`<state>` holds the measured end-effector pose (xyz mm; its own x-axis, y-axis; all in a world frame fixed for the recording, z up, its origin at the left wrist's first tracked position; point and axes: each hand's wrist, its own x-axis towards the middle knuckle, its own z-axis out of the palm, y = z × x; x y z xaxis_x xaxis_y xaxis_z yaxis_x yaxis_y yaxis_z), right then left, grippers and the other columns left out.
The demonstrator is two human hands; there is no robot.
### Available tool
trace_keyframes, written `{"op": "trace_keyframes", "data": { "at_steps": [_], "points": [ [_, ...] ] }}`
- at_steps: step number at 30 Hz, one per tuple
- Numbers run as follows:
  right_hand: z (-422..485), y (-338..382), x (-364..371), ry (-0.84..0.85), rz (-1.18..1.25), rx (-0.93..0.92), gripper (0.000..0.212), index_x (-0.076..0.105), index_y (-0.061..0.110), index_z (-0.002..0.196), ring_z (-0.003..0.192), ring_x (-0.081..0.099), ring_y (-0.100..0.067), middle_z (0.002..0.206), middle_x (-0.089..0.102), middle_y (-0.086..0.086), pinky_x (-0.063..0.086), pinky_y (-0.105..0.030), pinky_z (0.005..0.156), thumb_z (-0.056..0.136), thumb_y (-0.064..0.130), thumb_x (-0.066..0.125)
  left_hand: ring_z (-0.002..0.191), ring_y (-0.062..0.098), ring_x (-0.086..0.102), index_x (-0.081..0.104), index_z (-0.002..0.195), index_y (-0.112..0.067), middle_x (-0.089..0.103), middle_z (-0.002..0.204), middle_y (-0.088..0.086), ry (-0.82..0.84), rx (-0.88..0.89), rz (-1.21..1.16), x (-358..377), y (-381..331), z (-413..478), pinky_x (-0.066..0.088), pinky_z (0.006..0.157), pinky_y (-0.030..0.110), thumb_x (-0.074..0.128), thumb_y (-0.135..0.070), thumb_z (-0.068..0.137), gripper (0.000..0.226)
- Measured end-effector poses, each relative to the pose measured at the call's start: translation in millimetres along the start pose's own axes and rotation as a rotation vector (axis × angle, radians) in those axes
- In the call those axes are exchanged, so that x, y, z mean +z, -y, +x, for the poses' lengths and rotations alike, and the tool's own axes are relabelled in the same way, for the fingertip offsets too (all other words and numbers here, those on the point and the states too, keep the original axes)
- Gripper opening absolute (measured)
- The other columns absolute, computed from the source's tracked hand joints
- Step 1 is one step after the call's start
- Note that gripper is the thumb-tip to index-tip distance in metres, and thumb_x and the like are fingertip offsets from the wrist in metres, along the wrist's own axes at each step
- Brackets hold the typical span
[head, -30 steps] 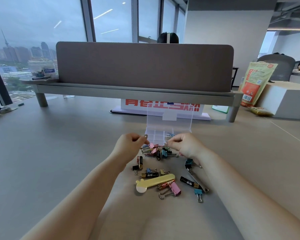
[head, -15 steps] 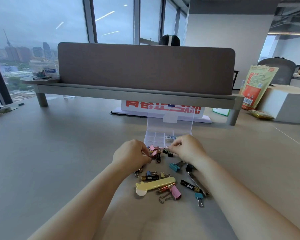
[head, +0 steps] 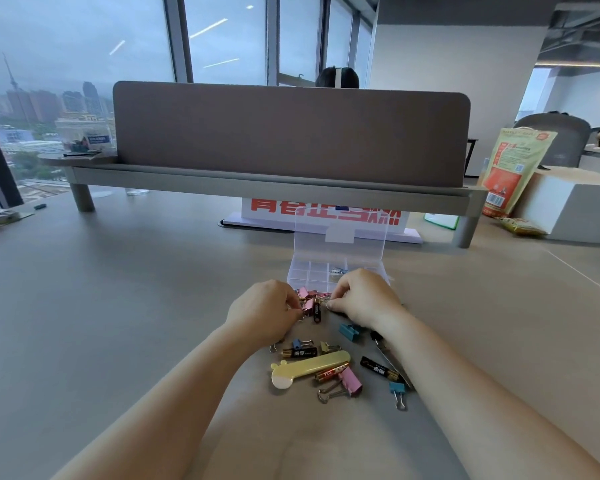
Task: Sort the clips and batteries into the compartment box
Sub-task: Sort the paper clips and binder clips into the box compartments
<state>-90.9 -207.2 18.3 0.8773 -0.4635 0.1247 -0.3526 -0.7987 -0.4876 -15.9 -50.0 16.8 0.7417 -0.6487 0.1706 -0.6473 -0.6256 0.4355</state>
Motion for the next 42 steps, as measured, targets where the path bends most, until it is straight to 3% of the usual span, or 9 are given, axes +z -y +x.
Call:
{"op": "trace_keyframes", "data": {
  "at_steps": [7, 11, 16, 20, 24, 28, 31, 37, 42],
  "points": [
    [-2, -6, -22, 0.136, 0.905, 0.295, 0.012, 0.058, 0.007, 0.078, 0.036, 0.031, -0.004, 0.056, 0.043, 0.002, 0.020, -0.014, 0.030, 0.085, 0.013, 0.065, 0.044, 0.009, 0.026, 0.064, 0.089, -0.005, 0.036, 0.056, -0.002, 0.173, -0.349, -0.924, -15, 1, -3, 0.022, 0.035, 0.016, 0.061, -0.022, 0.090, 0.018],
    [0, -11, -29, 0.250, 1.456, 0.414, 0.022, 0.045, 0.014, 0.068, 0.032, 0.028, -0.002, 0.053, 0.036, 0.004, 0.016, -0.010, 0.026, 0.089, 0.015, 0.048, 0.033, 0.003, 0.024, 0.047, 0.074, -0.014, 0.033, 0.051, -0.006, 0.352, -0.517, -1.526, -25, 6, -2, 0.014, 0.028, 0.009, 0.047, -0.015, 0.092, 0.019],
    [0, -16, -27, 0.263, 1.654, 0.436, 0.018, 0.043, 0.012, 0.067, 0.036, 0.035, -0.006, 0.057, 0.041, 0.000, 0.020, -0.011, 0.026, 0.084, 0.017, 0.042, 0.035, 0.005, 0.029, 0.043, 0.070, -0.012, 0.040, 0.057, 0.000, 0.379, -0.531, -1.763, -25, 11, -2, 0.016, 0.026, 0.010, 0.034, -0.016, 0.084, 0.017],
    [-2, -15, -27, 0.232, 1.486, 0.395, 0.034, 0.057, 0.009, 0.070, 0.040, 0.039, -0.005, 0.058, 0.047, 0.000, 0.019, -0.011, 0.028, 0.092, 0.034, 0.048, 0.035, 0.004, 0.028, 0.047, 0.067, -0.011, 0.048, 0.059, 0.003, 0.325, -0.508, -1.691, -23, 10, -1, 0.017, 0.026, 0.009, 0.038, -0.025, 0.093, 0.030],
    [-4, -13, -22, 0.095, 0.960, 0.260, 0.040, 0.066, 0.006, 0.078, 0.042, 0.032, -0.006, 0.059, 0.046, 0.001, 0.020, -0.016, 0.033, 0.093, 0.041, 0.053, 0.037, 0.004, 0.028, 0.054, 0.080, -0.013, 0.047, 0.059, -0.001, 0.215, -0.474, -1.481, -23, 6, -3, 0.018, 0.028, 0.012, 0.044, -0.025, 0.099, 0.025],
    [-1, -7, -9, 0.024, 0.421, 0.067, 0.026, 0.069, 0.006, 0.098, 0.052, 0.044, -0.003, 0.073, 0.057, 0.001, 0.035, -0.017, 0.048, 0.096, 0.025, 0.052, 0.044, 0.009, 0.029, 0.062, 0.100, -0.013, 0.042, 0.060, -0.002, 0.022, -0.340, -0.874, -17, 1, -3, 0.023, 0.037, 0.018, 0.034, -0.013, 0.100, 0.027],
    [1, -6, -1, 0.000, 0.160, -0.025, 0.018, 0.067, 0.018, 0.101, 0.086, 0.054, -0.011, 0.107, 0.065, 0.001, 0.045, -0.027, 0.075, 0.095, 0.022, 0.051, 0.049, 0.013, 0.040, 0.066, 0.093, -0.014, 0.052, 0.063, -0.003, -0.076, -0.173, -0.406, -9, 1, -2, 0.035, 0.051, 0.024, 0.043, -0.021, 0.097, 0.024],
    [-1, -6, -1, 0.073, -0.033, -0.051, 0.026, 0.069, 0.022, 0.092, 0.059, 0.046, -0.007, 0.087, 0.064, 0.006, 0.036, -0.025, 0.054, 0.089, 0.014, 0.045, 0.070, 0.009, 0.048, 0.064, 0.090, -0.026, 0.043, 0.069, -0.015, -0.037, -0.080, -0.051, -3, -3, -4, 0.032, 0.048, 0.022, 0.065, -0.045, 0.082, 0.021],
    [-1, -4, -2, 0.024, -0.010, -0.059, 0.024, 0.066, 0.022, 0.102, 0.085, 0.055, -0.016, 0.087, 0.059, 0.013, 0.040, -0.025, 0.062, 0.089, 0.018, 0.047, 0.076, 0.011, 0.053, 0.065, 0.089, -0.029, 0.049, 0.074, -0.014, -0.006, -0.075, 0.027, 0, -2, -1, 0.044, 0.059, 0.024, 0.067, -0.045, 0.079, 0.019]
  ]
}}
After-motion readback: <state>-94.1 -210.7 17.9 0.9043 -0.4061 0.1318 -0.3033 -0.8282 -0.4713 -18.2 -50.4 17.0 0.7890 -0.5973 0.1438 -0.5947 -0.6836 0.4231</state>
